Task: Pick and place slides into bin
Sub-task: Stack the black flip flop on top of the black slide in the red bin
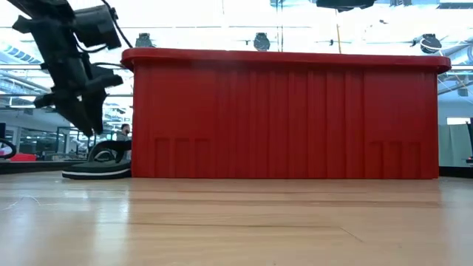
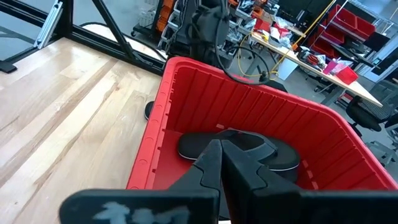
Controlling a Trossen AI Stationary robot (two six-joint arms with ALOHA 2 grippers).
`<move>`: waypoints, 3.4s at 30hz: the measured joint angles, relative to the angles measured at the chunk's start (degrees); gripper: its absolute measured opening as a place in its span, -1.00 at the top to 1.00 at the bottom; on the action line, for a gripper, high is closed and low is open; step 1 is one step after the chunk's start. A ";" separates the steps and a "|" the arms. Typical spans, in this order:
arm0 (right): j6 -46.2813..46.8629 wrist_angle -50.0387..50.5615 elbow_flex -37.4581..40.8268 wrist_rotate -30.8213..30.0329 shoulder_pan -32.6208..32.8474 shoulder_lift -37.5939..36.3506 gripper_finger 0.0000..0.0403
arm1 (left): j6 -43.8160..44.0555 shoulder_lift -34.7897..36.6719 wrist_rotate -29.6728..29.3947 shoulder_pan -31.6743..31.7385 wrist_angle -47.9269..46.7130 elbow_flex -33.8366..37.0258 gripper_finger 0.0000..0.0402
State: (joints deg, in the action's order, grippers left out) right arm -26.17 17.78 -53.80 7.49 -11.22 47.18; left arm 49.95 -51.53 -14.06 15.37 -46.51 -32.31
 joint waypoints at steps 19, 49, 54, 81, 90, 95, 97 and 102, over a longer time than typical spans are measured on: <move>1.67 -1.53 -0.01 -0.20 0.00 0.00 1.00 | -12.59 -8.03 3.98 9.38 7.40 0.28 0.40; 1.88 -2.97 -0.02 -0.22 -2.73 0.02 1.00 | -21.28 -12.20 -7.04 10.12 7.71 0.28 0.41; 1.90 -2.97 -0.02 -0.22 -2.71 0.02 1.00 | -23.32 -13.98 -7.38 10.15 7.90 0.17 0.74; 1.86 -3.20 -0.02 -0.22 -2.72 0.02 1.00 | -21.57 -8.37 -8.13 10.17 -10.15 -9.52 1.00; 1.51 -3.19 -0.02 -0.22 -2.71 0.02 1.00 | -19.49 -8.37 -12.27 10.12 -25.98 -25.52 1.00; 1.06 -3.19 -0.02 -0.22 -2.73 0.02 1.00 | -17.46 -8.36 -18.15 10.12 -31.71 -36.40 1.00; 0.44 -3.19 -0.02 -0.22 -2.73 0.02 1.00 | -17.24 -8.36 -20.17 10.12 -31.85 -40.30 1.00; -0.24 -3.28 -0.02 -0.22 -2.72 0.02 1.00 | -16.28 -9.98 -24.58 9.72 -30.28 -48.24 1.00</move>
State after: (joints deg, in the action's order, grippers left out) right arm -26.41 14.50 -53.82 7.26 -13.94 47.20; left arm 33.67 -61.51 -38.64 25.10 -76.79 -80.55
